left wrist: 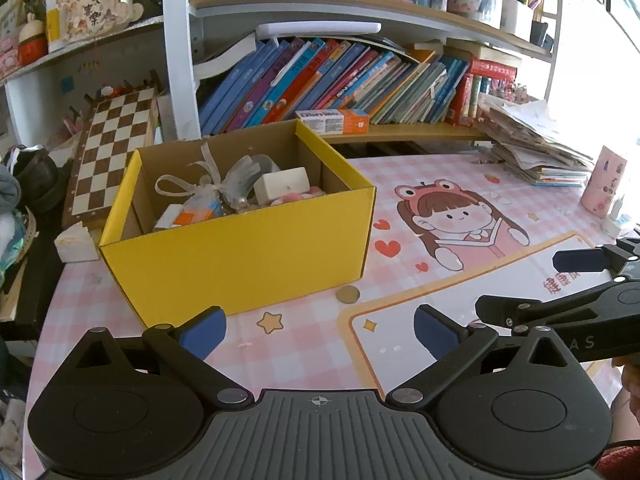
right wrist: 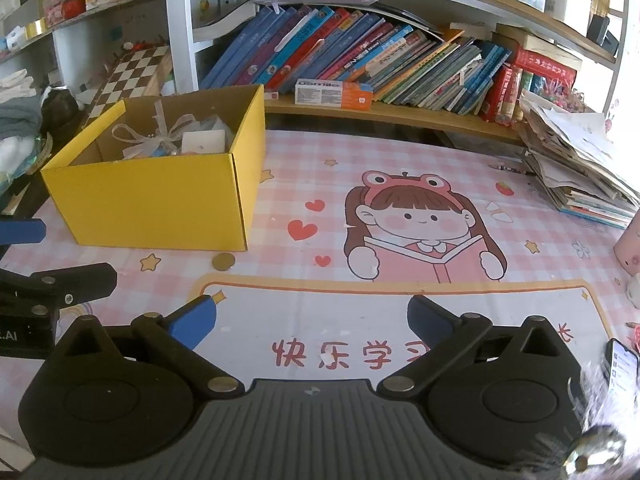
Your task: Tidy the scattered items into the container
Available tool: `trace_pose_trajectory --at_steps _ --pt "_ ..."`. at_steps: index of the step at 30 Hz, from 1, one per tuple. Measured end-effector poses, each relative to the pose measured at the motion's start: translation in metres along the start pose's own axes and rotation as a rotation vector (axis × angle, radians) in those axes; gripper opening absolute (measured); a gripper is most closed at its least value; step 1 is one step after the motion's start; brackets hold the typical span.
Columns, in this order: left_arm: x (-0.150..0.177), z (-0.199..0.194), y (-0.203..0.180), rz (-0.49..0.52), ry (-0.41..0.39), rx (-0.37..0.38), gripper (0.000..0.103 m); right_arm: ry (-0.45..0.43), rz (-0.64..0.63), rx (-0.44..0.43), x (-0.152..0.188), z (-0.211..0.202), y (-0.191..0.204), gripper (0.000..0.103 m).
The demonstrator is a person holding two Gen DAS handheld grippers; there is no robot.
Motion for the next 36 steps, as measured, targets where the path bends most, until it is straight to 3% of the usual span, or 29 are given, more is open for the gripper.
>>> trace_pose_trajectory --at_steps 36 --pt "0.0002 -0.0030 -0.0025 0.012 -0.009 0.046 0.103 0.009 0.000 0.003 -0.0006 0.0006 0.0075 0.103"
Point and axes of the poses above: each gripper's, at about its wrist camera, not at the fingertips, and z roughly the way its jaws point, y to its left, x to its underside, the point moved 2 cm from there along z, roughly the way its jaws point, and after that the axes turned 13 degrees about y, right-handed, at the moved point
